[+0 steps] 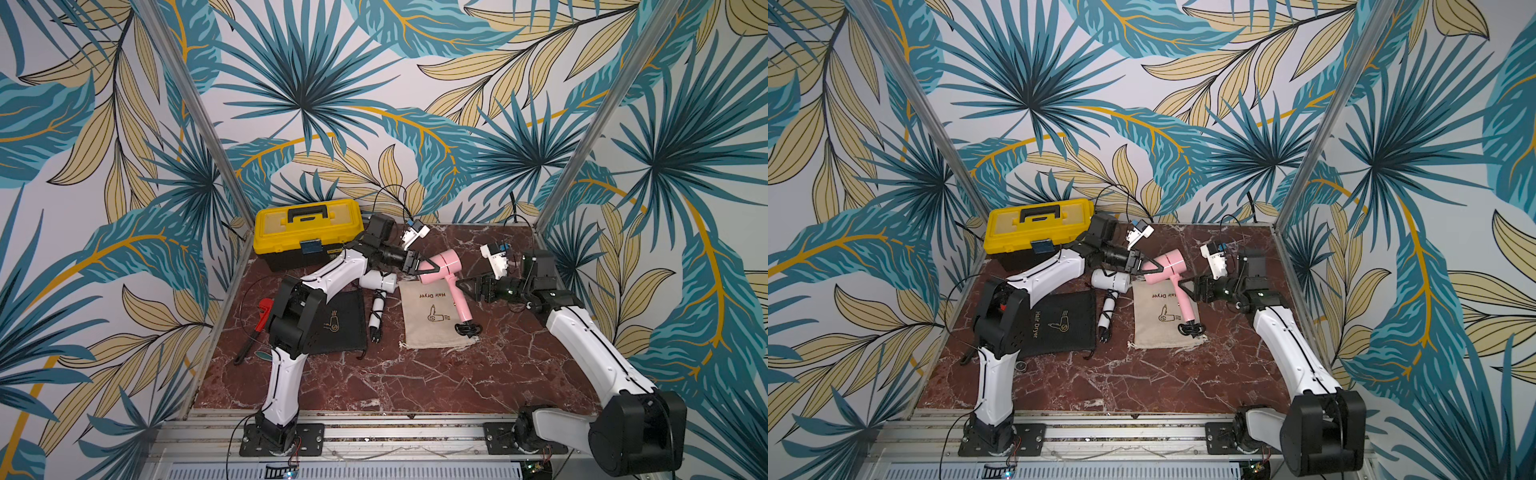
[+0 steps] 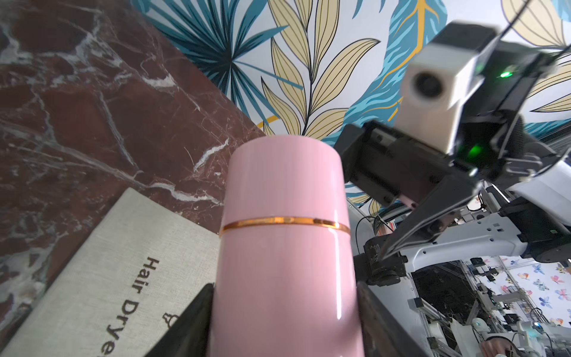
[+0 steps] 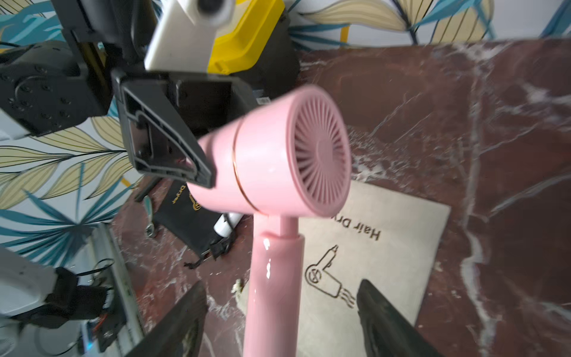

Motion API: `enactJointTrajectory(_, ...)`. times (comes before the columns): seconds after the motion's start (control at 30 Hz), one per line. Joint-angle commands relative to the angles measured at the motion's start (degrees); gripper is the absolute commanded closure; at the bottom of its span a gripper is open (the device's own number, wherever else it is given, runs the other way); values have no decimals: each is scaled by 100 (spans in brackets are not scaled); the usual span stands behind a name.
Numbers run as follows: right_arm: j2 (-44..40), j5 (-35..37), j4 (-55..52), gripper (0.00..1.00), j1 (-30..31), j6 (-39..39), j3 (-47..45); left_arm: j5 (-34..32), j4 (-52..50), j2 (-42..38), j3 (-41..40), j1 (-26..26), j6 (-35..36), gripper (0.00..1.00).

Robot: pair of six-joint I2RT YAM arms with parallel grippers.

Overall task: Pack away hair dryers
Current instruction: Fold the hair dryer.

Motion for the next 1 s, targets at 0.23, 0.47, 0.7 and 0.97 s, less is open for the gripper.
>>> enactJointTrajectory(0.23,571,-1272,-424,43,-10,196,-193,763,165,55,669,200,193,100)
enactJointTrajectory(0.47,597,-1759,241,62,23,696,-390,757,165,75,641,200,294,100)
enactJointTrajectory(0.7,507,-2003,1551,87,121,1630,-745,684,161,122,762,179,277,100)
enactJointTrajectory(0.97,83,-1277,3944,100,121,3527,-1329,299,161,-157,241,-21,364,100)
